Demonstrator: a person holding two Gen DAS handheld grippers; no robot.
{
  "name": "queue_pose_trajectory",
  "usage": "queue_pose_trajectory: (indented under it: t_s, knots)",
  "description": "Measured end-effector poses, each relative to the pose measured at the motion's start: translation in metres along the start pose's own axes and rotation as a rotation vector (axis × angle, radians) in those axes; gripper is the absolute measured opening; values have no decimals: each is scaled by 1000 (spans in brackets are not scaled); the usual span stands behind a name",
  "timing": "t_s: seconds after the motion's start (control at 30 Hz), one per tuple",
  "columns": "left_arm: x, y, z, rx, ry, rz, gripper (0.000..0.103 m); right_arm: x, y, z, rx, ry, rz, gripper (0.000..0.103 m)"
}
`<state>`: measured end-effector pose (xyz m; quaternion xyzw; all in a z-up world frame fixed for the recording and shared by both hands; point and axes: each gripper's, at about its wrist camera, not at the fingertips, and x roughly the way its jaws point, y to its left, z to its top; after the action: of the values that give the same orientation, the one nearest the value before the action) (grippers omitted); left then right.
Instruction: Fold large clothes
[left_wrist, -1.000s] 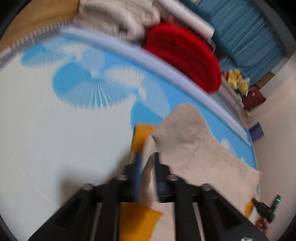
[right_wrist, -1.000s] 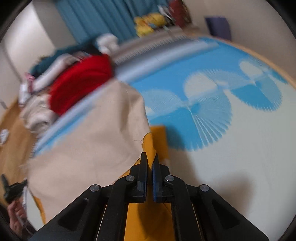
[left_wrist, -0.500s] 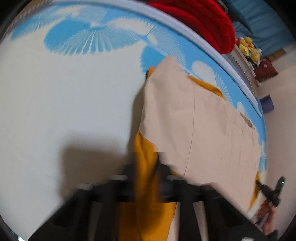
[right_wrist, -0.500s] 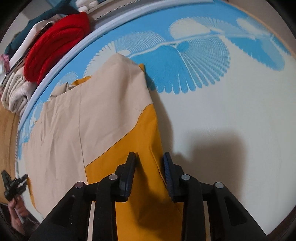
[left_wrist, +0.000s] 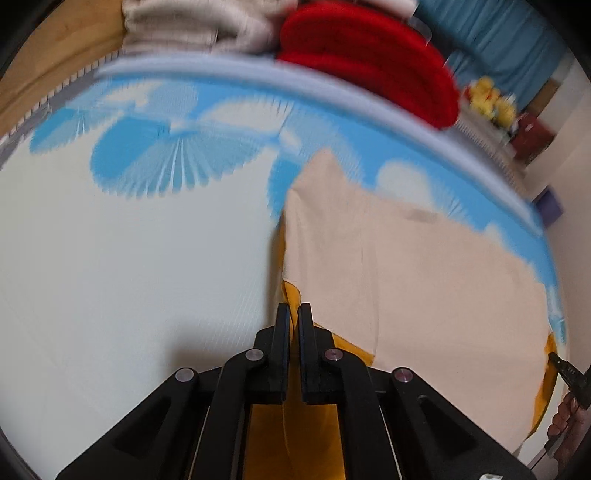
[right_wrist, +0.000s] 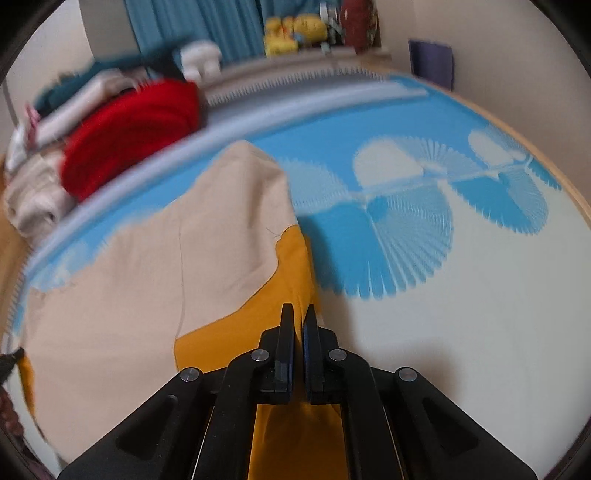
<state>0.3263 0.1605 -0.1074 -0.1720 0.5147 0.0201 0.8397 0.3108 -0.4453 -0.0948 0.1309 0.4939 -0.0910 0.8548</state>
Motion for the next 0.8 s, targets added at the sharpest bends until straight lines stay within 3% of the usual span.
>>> queue_pose_trajectory:
  t_s: [0.1, 0.2, 0.23, 0.3, 0.4, 0.47, 0.53, 0.57, 0.63, 0.73, 0.8]
  knots:
    - [13, 10, -6, -39, 86, 9, 10, 26, -5, -10, 15, 110, -21, 4]
    - [-10, 7, -4, -20, 36, -6, 11, 27, -6, -13, 14, 113, -26, 5]
    - [-17, 5, -5, -4, 19, -14, 12, 25, -7, -13, 8, 102, -28, 11]
    - [-32, -3, -10, 57, 15, -85, 13, 15, -8, -14, -3, 63, -35, 14]
    - [-26, -13, -29, 157, 138, -204, 15, -9, -5, -18, -59, -6, 16, 15]
    - [-6, -14, -45, 227, 247, -153, 17, -14, 1, -27, -132, 20, 84, 15]
    - [19, -7, -68, 286, 371, -44, 17, -3, 4, -42, -204, 105, 82, 15]
    - [20, -4, -74, 306, 379, -30, 17, 17, 2, -58, -255, 221, 46, 15]
    - [10, -5, -76, 332, 353, -34, 17, 40, -8, -81, -308, 348, -13, 15]
    - [3, -4, -87, 381, 340, -9, 17, 36, -15, -89, -340, 326, -7, 15]
    - [1, -4, -93, 409, 325, 17, 17, 40, -24, -96, -332, 357, -11, 15]
